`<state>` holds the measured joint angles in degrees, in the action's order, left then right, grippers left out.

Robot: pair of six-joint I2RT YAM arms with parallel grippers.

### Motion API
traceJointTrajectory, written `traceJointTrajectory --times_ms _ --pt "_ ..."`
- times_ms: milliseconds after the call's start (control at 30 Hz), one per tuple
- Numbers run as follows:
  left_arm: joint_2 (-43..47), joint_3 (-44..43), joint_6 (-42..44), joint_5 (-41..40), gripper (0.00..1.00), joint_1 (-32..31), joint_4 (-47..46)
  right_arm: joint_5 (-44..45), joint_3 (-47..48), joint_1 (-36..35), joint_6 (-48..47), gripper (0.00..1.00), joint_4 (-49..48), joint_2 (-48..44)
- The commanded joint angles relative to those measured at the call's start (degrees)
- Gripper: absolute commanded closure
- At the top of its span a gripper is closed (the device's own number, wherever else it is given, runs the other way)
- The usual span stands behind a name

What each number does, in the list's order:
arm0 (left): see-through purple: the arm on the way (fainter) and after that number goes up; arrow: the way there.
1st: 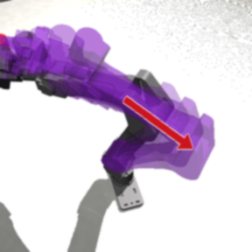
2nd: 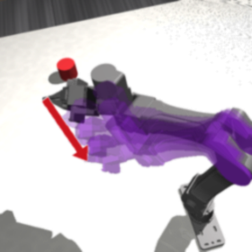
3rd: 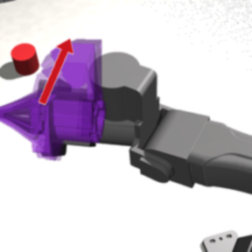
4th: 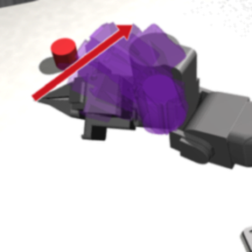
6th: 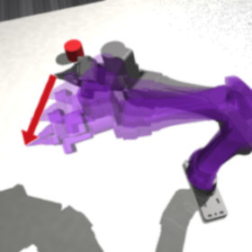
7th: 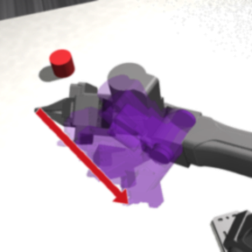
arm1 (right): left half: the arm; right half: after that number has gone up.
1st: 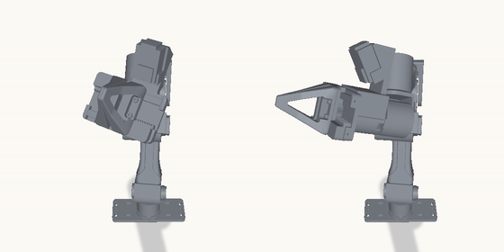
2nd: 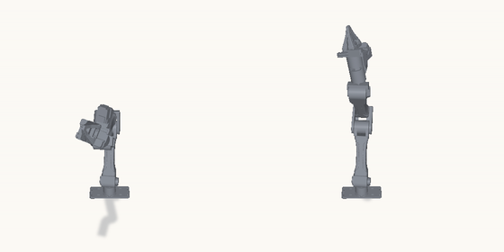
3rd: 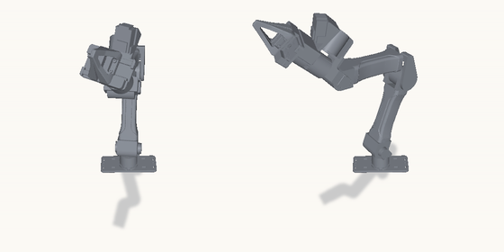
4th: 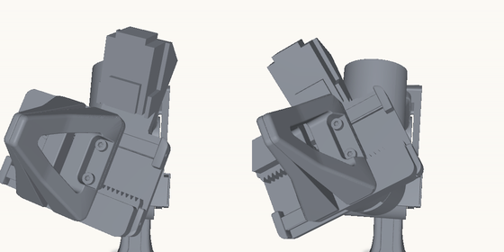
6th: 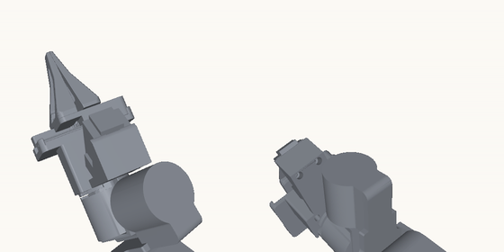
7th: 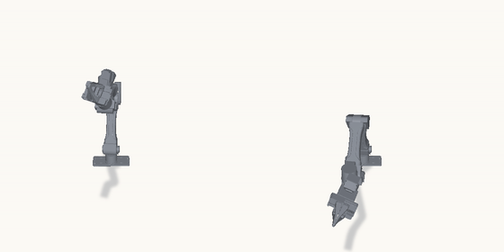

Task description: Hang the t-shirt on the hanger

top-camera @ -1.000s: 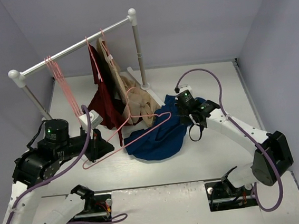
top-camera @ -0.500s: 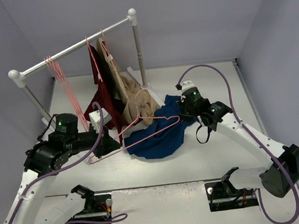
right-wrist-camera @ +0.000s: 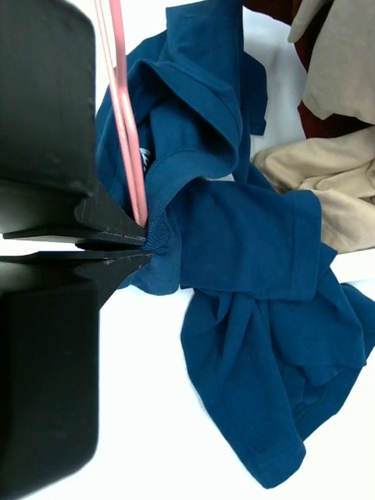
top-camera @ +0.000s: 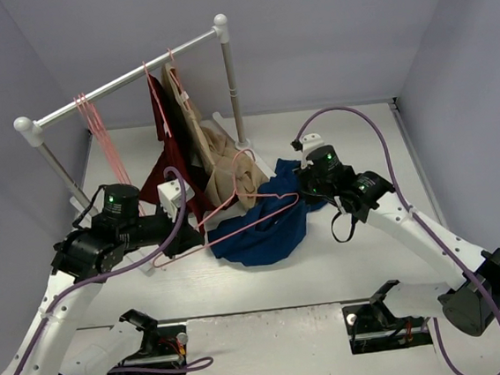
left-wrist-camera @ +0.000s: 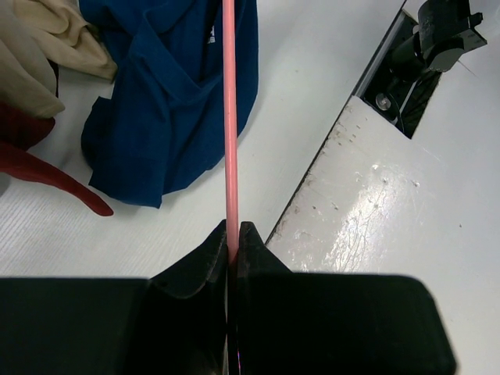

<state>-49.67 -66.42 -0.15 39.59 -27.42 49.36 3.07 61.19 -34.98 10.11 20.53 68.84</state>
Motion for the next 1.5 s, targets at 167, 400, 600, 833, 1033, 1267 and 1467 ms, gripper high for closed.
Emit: traceJointTrajectory --times_ms 167,400,600,833,1033,1267,1467 --pt "-0.5 1.1 2.4 3.9 1.0 -2.9 -10.2 -2.2 3.7 -1.0 -2.5 1.0 -1.8 -3.0" --pt "-2.1 1.9 0.4 7.2 1.0 -4.7 -19.8 -4.5 6.7 -1.4 -5.6 1.0 -1.8 -4.3" --pt "-4.0 1.2 -1.3 10.3 1.0 -4.7 -22.4 -6.8 8.2 -1.5 -8.5 1.0 -1.7 -6.0" --pt "-5.4 1.0 -5.3 13.2 1.0 -4.8 -29.6 -9.4 12.0 -1.5 -12.3 0.98 -1.7 -7.6" --pt "-6.8 1.6 -12.6 12.5 1.0 -4.8 -42.2 -11.2 17.6 -1.5 -13.5 0.97 -1.7 -6.3" --pt "-11.0 0.7 -15.6 8.0 1.0 -8.7 -53.1 -13.5 23.6 -1.5 -12.4 0.96 -1.7 -5.2" --pt "-14.0 0.9 -16.5 2.4 1.0 -13.4 -61.4 -14.2 25.0 -1.6 -11.4 0.95 -1.7 -5.4"
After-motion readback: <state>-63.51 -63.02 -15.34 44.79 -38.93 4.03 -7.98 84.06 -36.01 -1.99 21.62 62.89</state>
